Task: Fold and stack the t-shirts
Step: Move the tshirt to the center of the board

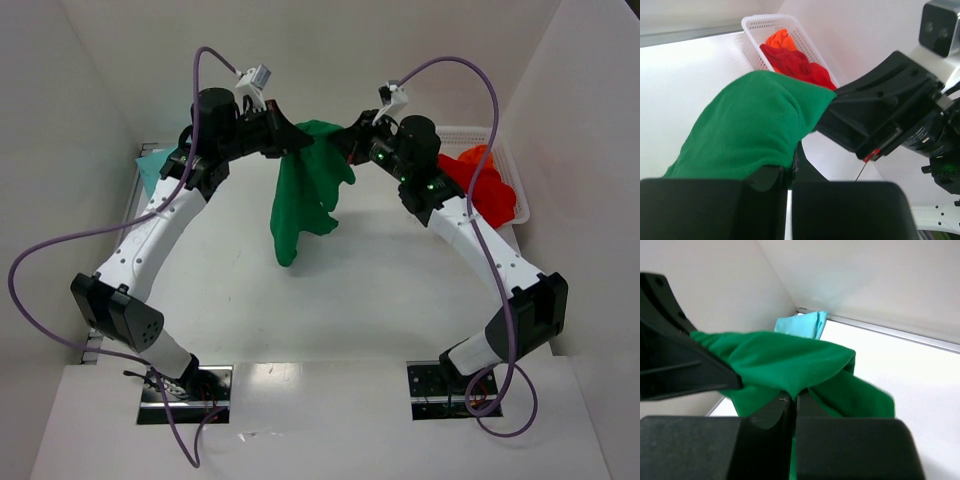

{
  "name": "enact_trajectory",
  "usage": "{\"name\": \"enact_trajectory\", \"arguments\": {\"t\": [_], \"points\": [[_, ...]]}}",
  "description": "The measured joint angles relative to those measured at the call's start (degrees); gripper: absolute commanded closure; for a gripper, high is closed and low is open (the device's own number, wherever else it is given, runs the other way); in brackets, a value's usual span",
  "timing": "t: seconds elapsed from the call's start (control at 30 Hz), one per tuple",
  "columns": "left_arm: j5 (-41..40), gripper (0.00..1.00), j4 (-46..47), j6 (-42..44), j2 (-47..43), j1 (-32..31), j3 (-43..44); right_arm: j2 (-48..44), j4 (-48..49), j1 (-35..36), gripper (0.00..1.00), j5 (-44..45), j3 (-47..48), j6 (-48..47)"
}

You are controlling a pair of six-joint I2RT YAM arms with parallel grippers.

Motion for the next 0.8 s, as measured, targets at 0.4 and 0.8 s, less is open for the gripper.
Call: {"name": "enact_trajectory", "arguments": {"t": [0.4, 0.8], "points": [[-0.1, 0.32, 4.8, -0.9, -7.5, 2.8, -15.4, 0.4, -9.9, 0.7, 1.00, 4.9, 11.5, -4.2], [1.2, 0.08, 10.7, 1.9, -7.6, 1.8, -31.1, -0.6, -14.3, 0.7, 1.00, 8.0, 14.0, -5.4]]}}
